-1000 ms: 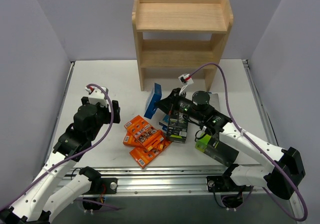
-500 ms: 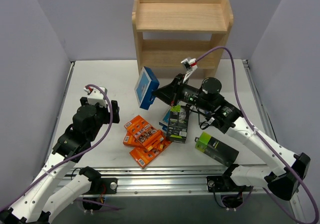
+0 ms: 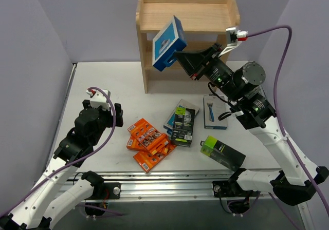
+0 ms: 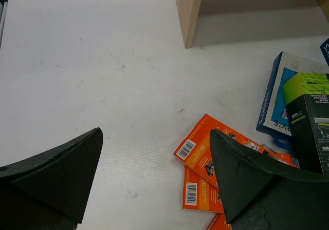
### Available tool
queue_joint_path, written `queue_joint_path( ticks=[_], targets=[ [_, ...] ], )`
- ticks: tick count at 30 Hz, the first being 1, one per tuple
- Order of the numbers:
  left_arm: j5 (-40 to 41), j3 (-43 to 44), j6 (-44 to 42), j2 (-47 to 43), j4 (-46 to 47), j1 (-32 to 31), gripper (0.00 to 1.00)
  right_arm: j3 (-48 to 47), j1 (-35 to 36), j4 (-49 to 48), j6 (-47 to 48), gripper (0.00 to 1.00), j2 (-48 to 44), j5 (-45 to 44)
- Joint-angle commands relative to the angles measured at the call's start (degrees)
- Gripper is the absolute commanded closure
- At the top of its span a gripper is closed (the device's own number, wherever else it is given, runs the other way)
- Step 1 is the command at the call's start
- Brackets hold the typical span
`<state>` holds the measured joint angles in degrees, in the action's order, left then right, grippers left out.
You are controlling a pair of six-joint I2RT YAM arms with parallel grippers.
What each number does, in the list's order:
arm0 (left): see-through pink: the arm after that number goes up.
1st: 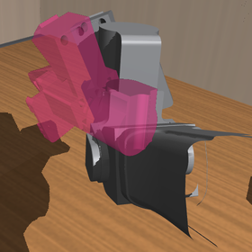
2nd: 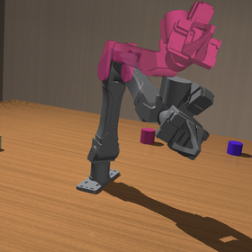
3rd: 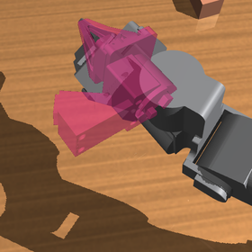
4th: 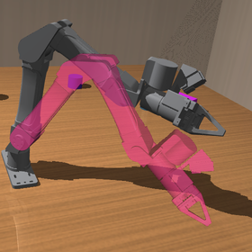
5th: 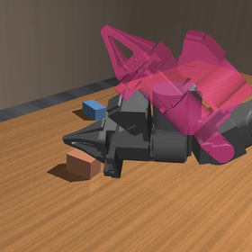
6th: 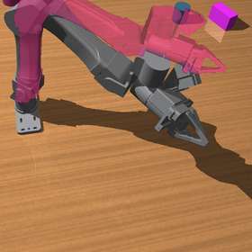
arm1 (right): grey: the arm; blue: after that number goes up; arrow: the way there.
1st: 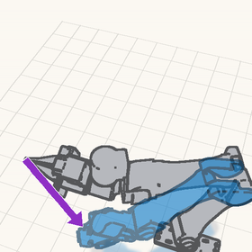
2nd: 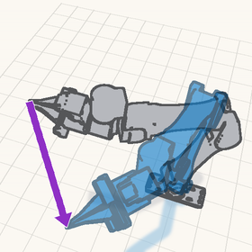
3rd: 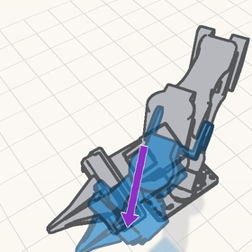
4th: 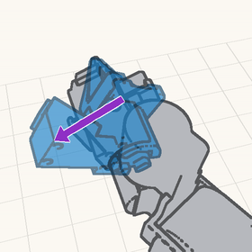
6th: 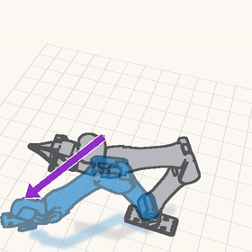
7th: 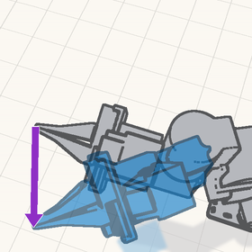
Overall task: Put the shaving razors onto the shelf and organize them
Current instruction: Place the shaving razor onto shelf
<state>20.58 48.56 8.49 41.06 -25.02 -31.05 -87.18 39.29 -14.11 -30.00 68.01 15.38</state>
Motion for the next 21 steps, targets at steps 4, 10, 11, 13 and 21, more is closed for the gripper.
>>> queue_joint_path(
  ticks=[4, 10, 11, 13, 21],
  targets=[
    [0.34, -0.04, -0.41, -0.19, 1.81, -0.33, 0.06, -4.93, -7.28, -11.45, -4.97, 1.00, 2.12, -4.92],
    [0.08, -0.30, -0.49, -0.10, 1.99, -0.50, 0.06, -5.99, -18.34, -18.74, -14.97, 1.00, 6.69, 2.01],
    [-0.01, -0.30, -0.49, -0.10, 2.07, -0.59, 0.06, -5.64, -19.59, -19.63, -16.31, 1.00, 7.13, 2.55],
    [-0.27, -0.22, -0.49, 0.25, 2.08, -0.68, 0.06, -4.59, -22.74, -23.40, -19.64, 1.00, 8.36, 3.25],
    [-0.54, -0.30, -0.58, 0.51, 2.16, -0.94, 0.06, 5.78, -30.14, -34.76, -32.84, 1.00, 12.14, 1.68]
  ],
)
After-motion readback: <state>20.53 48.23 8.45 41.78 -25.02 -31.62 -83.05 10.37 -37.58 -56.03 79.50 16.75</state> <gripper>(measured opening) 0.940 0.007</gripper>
